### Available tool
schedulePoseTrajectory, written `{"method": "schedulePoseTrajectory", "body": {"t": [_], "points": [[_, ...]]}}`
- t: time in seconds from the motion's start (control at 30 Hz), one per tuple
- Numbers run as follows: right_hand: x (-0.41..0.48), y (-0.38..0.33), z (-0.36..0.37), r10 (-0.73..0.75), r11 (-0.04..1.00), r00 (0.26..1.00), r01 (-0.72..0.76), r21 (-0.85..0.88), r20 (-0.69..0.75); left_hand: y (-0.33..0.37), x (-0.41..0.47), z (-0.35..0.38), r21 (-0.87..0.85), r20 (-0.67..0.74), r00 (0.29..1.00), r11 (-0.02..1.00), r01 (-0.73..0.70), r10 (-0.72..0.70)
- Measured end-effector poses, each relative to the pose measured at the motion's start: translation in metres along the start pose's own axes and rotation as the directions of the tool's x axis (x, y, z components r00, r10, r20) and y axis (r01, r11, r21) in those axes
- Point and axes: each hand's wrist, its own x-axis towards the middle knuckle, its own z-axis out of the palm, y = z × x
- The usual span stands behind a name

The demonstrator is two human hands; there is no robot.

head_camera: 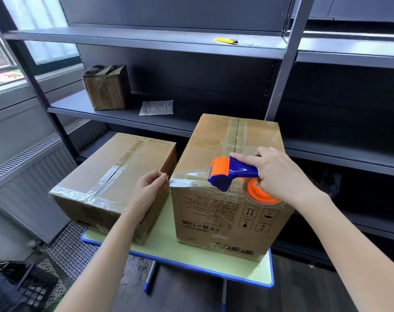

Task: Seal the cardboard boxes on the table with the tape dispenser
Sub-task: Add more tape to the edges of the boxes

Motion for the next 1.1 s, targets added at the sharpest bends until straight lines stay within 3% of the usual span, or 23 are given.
{"method": "schedulePoseTrajectory", "body": {"t": [0.13,0.27,0.37,0.57,0.7,0.83,0.9,1.0,1.1], "points": [[-0.002,0.0,0.0,-0.004,1.0,1.0,0.004,0.004,-0.014,0.009,0.007,-0.002,0.063,0.071,0.997,0.998,0.004,-0.008],[-0.003,0.0,0.001,-0.006,1.0,1.0,0.006,-0.002,-0.021,0.018,0.013,-0.001,0.325,0.116,0.993,0.946,-0.015,-0.024],[-0.003,0.0,0.002,-0.009,1.0,1.0,0.009,-0.002,-0.021,0.027,0.017,-0.004,0.381,0.18,0.974,0.923,0.058,-0.135],[-0.001,-0.004,0.002,-0.017,1.0,1.0,0.017,-0.017,-0.011,0.029,0.021,-0.009,0.175,0.285,0.83,0.877,0.447,-0.48],[-0.001,-0.003,0.001,-0.007,1.0,1.0,0.007,-0.008,-0.004,0.022,0.016,-0.009,0.228,0.391,0.759,0.854,0.467,-0.52],[-0.002,-0.004,0.001,-0.009,1.0,1.0,0.009,-0.01,-0.002,0.008,0.012,-0.009,0.04,0.458,0.732,0.834,0.55,-0.505],[-0.002,-0.004,0.0,-0.004,1.0,1.0,0.004,-0.005,0.0,0.002,0.01,-0.008,-0.101,0.468,0.737,0.799,0.593,-0.488],[-0.003,-0.002,-0.001,0.005,1.0,1.0,-0.005,-0.01,0.012,-0.004,0.003,-0.009,-0.184,0.425,0.789,0.811,0.555,-0.444],[-0.004,-0.003,-0.002,0.006,1.0,1.0,-0.005,-0.027,0.019,0.001,-0.003,-0.008,-0.112,0.118,0.931,0.926,0.359,-0.347]]}}
